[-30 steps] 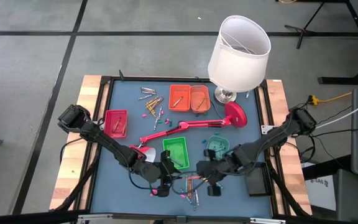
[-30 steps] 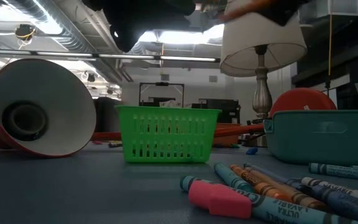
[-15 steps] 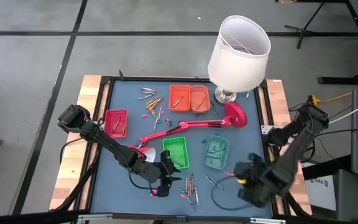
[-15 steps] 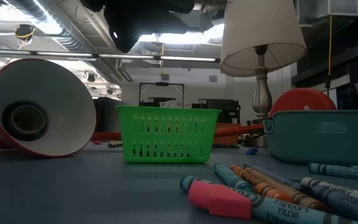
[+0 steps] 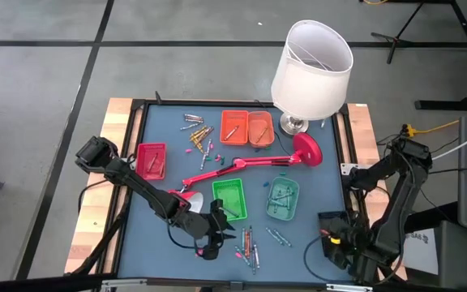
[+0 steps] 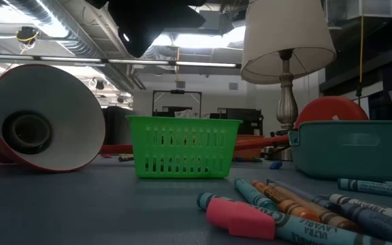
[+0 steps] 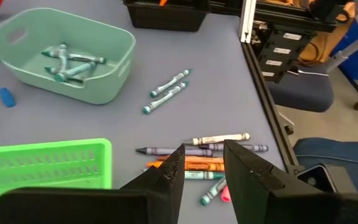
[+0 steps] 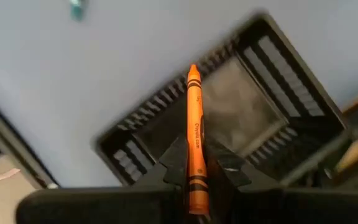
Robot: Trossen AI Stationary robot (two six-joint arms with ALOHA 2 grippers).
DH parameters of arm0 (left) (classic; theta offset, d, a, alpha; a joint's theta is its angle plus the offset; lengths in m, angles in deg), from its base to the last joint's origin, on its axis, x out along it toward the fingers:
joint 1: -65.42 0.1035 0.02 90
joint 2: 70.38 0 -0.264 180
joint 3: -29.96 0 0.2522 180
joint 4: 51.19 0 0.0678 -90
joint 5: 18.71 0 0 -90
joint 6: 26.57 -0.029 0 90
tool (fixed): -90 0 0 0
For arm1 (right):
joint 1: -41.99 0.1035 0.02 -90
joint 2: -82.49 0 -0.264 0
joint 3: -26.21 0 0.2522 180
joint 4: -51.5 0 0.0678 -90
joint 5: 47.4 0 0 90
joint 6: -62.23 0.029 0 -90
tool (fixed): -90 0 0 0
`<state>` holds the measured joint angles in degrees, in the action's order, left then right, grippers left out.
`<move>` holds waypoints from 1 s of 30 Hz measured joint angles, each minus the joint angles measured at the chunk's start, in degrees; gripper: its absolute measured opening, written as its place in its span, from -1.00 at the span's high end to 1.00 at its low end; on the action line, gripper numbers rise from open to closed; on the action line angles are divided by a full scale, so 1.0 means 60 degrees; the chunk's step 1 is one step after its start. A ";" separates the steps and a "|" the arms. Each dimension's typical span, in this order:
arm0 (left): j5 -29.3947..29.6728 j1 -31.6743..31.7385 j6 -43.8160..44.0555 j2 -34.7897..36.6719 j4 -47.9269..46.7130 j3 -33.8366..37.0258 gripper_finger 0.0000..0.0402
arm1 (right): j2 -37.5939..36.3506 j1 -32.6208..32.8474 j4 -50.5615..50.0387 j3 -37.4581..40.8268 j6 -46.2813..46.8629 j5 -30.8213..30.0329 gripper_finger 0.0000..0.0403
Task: Sort crayons
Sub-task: Put the orange crayon into the black bin
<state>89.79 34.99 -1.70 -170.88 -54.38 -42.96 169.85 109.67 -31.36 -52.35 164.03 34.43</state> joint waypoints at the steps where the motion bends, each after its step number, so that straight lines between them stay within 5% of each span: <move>1: -0.0013 -0.0030 0.0000 -0.0067 0.0041 0.0000 0.53 | 0.0000 -0.0009 0.0000 0.0091 -0.0002 0.0281 0.83; 6: -0.0038 -0.0214 -0.0004 -0.0555 0.0345 0.0000 0.49 | 0.0000 -0.0033 0.0034 0.0442 -0.0005 0.1043 0.83; 22: -0.0523 -0.0252 -0.1497 -0.1675 0.1908 0.0000 0.25 | 0.0000 -0.0033 0.0060 0.0536 -0.0073 0.1049 0.81; 30: -0.0756 -0.0253 -0.1544 -0.2384 0.2050 0.0000 0.25 | 0.0000 -0.0033 0.0015 0.0536 -0.0120 0.1047 0.41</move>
<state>85.25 33.48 -10.97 -185.18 -42.08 -42.96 169.85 109.47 -31.28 -49.14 163.31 40.71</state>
